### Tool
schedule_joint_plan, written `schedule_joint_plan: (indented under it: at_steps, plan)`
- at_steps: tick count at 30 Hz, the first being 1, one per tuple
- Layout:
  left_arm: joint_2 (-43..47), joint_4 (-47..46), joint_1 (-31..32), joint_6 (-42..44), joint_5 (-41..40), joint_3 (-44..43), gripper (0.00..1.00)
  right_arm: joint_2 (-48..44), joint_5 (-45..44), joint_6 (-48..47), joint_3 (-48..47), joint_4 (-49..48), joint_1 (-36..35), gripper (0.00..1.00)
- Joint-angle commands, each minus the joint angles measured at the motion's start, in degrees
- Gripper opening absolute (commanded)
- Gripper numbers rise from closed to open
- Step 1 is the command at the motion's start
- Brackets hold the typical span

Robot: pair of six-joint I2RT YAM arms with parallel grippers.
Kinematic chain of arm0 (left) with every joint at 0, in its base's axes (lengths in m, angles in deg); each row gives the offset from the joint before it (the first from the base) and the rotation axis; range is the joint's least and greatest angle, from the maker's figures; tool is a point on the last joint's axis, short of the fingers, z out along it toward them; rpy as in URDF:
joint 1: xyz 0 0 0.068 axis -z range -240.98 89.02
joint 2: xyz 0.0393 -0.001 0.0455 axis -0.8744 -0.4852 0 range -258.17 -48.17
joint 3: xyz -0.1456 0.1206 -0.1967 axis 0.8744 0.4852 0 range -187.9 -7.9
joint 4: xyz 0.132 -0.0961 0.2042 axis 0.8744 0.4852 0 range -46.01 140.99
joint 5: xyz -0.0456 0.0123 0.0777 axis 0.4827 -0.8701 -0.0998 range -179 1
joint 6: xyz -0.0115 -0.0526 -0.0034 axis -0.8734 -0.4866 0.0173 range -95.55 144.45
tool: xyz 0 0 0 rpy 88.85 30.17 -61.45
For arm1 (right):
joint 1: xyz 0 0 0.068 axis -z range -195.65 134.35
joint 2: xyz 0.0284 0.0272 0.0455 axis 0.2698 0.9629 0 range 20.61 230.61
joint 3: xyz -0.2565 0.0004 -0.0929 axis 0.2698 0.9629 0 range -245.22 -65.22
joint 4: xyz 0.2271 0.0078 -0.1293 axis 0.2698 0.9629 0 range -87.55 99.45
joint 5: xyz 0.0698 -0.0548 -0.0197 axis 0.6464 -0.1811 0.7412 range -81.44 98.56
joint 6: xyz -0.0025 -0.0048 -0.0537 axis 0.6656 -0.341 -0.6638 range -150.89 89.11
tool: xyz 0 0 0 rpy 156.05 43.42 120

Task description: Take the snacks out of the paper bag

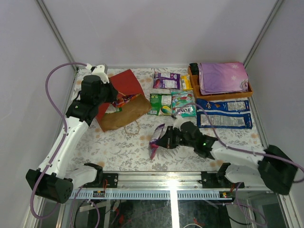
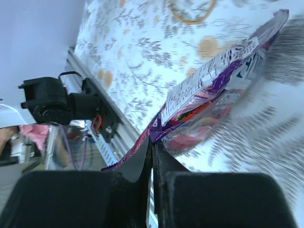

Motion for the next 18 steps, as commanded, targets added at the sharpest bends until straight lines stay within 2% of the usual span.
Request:
schedule_joint_plan:
  at_steps: [1,5,8,10,13,18]
  plan:
    - [0.2,-1.4,-0.3,0.8,-1.3,-1.3,0.0,-15.6,-2.0,-9.4,1.2,22.1,5.1,0.0]
    - [0.0,-1.4,-0.3,0.9,-1.2,-1.2,0.0,-25.3,-7.6,-11.3,1.9,35.1,8.9,0.0]
    - [-0.5,-1.1,-0.3,1.0,-0.9,-1.5,0.0,-26.8,-6.7,-12.8,1.7,41.5,12.9,0.0]
    - [-0.7,-1.0,-0.4,1.0,-0.8,-1.6,0.0,-25.5,-1.9,-13.4,2.2,41.8,16.0,0.0]
    - [-0.9,-1.0,-0.4,1.0,-0.6,-1.7,0.0,-21.3,3.1,-14.6,0.9,39.2,17.0,0.0]
    - [-1.1,-0.9,-0.3,1.2,-0.5,-1.5,0.0,-11.2,5.8,-19.7,-10.1,41.9,17.0,0.0]
